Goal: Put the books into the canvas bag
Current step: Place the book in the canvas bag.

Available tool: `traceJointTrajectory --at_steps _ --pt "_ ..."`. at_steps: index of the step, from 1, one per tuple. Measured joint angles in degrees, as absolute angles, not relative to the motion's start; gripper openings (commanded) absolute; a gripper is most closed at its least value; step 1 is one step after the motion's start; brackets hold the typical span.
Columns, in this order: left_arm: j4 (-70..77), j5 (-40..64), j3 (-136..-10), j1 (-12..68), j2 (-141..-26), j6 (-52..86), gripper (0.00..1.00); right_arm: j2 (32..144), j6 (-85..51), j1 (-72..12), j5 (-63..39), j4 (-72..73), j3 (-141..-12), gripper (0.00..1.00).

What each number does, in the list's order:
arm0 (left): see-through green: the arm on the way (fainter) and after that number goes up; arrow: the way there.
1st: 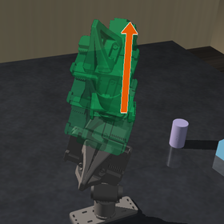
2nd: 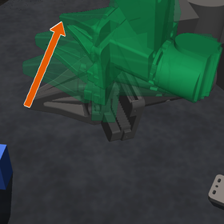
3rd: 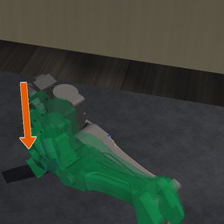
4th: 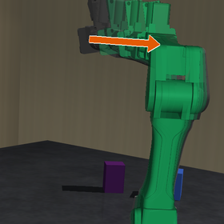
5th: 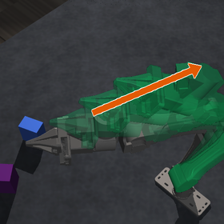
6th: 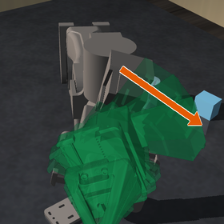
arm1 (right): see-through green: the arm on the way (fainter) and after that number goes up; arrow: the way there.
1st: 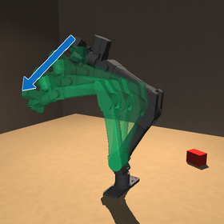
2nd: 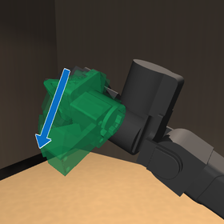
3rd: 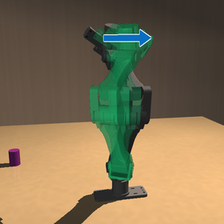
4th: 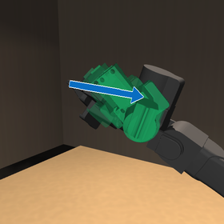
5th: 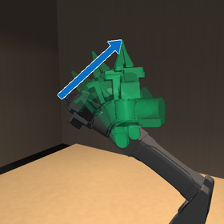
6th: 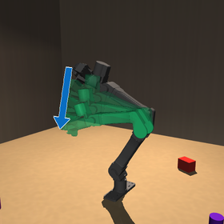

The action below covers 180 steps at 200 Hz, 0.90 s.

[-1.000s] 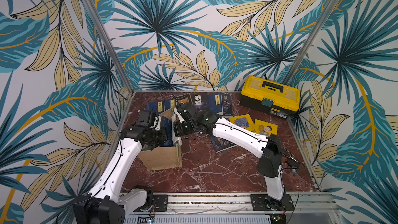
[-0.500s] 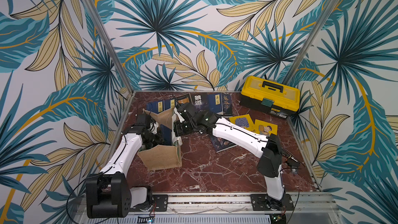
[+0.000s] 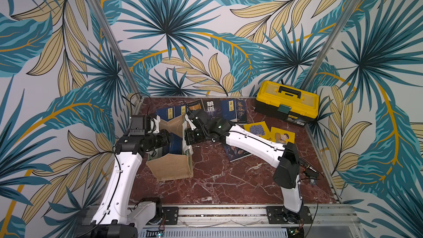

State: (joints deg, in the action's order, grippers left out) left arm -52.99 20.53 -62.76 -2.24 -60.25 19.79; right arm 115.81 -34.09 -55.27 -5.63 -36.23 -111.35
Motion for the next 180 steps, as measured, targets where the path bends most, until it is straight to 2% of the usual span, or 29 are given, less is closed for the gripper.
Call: traceJointTrajectory --at_steps 75,118,144,180 --pt "-51.18 22.70 -58.08 1.76 -68.18 21.63 0.25 115.81 -34.09 -55.27 -5.63 -36.16 -111.35 0.00" --pt "-50.35 15.09 -52.71 -0.95 -73.80 24.51 0.25 115.70 -34.09 -55.27 -5.63 -36.18 -111.33 0.05" --pt "-50.28 12.34 -52.07 -1.32 -74.37 25.15 0.28 115.28 -34.06 -55.27 -5.61 -36.25 -111.28 0.12" --pt "-50.81 11.35 -52.45 -1.34 -71.57 25.43 0.33 114.65 -33.36 -54.85 -5.39 -36.29 -111.24 0.31"
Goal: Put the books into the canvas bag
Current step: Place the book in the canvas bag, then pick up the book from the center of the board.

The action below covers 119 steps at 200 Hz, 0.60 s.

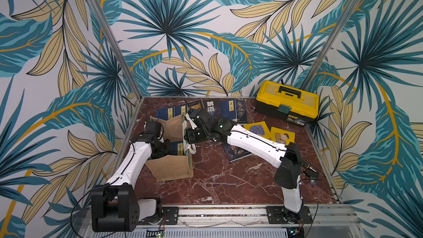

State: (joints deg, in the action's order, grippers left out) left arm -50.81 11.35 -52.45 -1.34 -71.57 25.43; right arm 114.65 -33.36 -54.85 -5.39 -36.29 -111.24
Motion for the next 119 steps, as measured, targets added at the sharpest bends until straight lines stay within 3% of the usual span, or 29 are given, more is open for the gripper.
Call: traceJointTrajectory --at_steps 65,119 --pt "-53.87 12.51 -64.79 1.04 -60.10 27.20 0.33 106.85 -30.30 -51.53 -2.57 -37.56 -107.85 0.50" --pt "-54.00 4.10 -73.60 19.42 -59.77 32.38 0.33 97.47 -29.39 -39.22 -2.33 -36.62 -93.84 0.54"
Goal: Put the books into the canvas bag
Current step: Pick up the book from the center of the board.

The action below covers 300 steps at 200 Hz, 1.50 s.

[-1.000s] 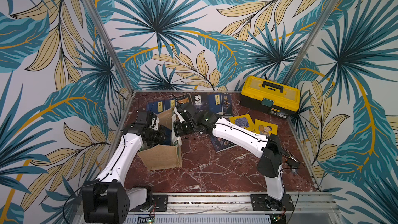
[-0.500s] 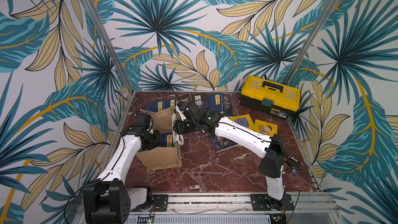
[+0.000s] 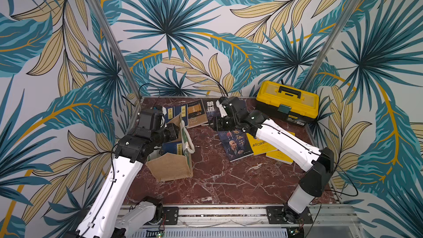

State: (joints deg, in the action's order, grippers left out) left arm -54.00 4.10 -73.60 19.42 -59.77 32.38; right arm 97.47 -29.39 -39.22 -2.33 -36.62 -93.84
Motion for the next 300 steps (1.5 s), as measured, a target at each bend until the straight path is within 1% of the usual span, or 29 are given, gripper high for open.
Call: traceJointTrajectory --at_steps 22,42,60,85,99,122,140,165,209,235,272,300 --pt "-53.84 -1.56 -77.36 30.96 -64.38 35.03 0.34 95.94 -28.21 -33.26 -1.19 -36.58 -87.68 0.55" --pt "-52.99 -4.78 -80.82 38.81 -71.64 36.95 0.36 95.90 -27.31 -29.06 -0.47 -36.77 -83.18 0.55" --pt "-51.20 -6.28 -82.04 43.22 -79.07 38.41 0.38 95.92 -26.68 -25.65 -0.10 -36.93 -79.96 0.57" --pt "-48.21 -6.44 -81.97 46.04 -87.64 40.56 0.39 96.53 -25.54 -21.71 0.23 -36.51 -77.19 0.59" --pt "-45.04 -6.20 -81.23 46.65 -90.50 42.06 0.41 97.89 -24.86 -19.99 0.23 -36.23 -76.42 0.59" --pt "-38.09 -5.30 -77.43 46.81 -91.59 44.93 0.44 101.69 -23.77 -18.04 -0.03 -36.16 -76.27 0.59" --pt "-33.21 -4.56 -74.54 46.81 -92.40 47.00 0.49 104.64 -23.03 -17.63 -0.54 -35.94 -76.29 0.59" --pt "-26.68 -2.92 -70.76 46.76 -94.65 49.47 0.54 108.68 -22.28 -17.67 -1.69 -35.88 -77.21 0.59" --pt "-19.59 0.19 -64.71 45.15 -97.80 53.45 0.57 111.72 -20.99 -17.65 -3.44 -35.00 -78.35 0.58" --pt "-16.60 1.76 -62.28 43.90 -99.02 55.02 0.57 111.72 -20.91 -17.65 -5.30 -33.56 -78.04 0.53" --pt "-11.97 4.16 -57.58 42.24 -99.04 57.01 0.58 111.74 -21.47 -17.67 -8.27 -31.27 -75.05 0.43" --pt "-9.89 5.89 -55.02 41.47 -99.04 57.74 0.58 110.74 -22.02 -17.78 -9.63 -29.21 -73.08 0.40"
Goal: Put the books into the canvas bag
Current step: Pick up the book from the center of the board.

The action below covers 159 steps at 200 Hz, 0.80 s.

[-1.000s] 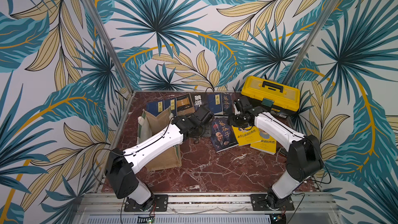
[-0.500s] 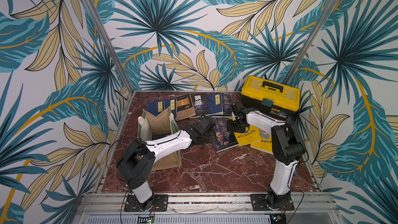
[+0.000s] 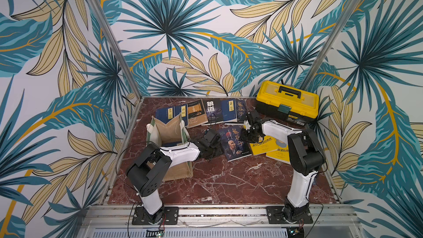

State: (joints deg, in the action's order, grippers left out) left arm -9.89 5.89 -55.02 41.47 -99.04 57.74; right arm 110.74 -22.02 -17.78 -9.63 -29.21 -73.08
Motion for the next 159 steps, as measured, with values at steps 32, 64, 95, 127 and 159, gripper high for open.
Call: traceJointTrajectory --at_steps 32,64,95,127,159 --pt "-5.50 9.45 -53.74 40.38 -99.92 58.59 0.58 109.47 -22.55 -18.22 -10.59 -27.92 -71.00 0.31" --pt "-2.07 13.13 -53.60 39.38 -101.82 59.51 0.58 108.97 -23.16 -18.74 -11.44 -27.86 -70.32 0.27" --pt "0.27 15.51 -53.45 39.20 -102.52 60.73 0.58 108.86 -23.77 -19.25 -11.64 -27.64 -70.06 0.27" --pt "3.75 17.19 -51.27 38.96 -102.43 63.44 0.57 108.64 -24.14 -19.51 -11.60 -27.38 -69.82 0.26" --pt "5.32 18.65 -50.13 38.52 -102.13 65.28 0.52 108.29 -24.40 -19.51 -11.33 -27.42 -69.63 0.22"
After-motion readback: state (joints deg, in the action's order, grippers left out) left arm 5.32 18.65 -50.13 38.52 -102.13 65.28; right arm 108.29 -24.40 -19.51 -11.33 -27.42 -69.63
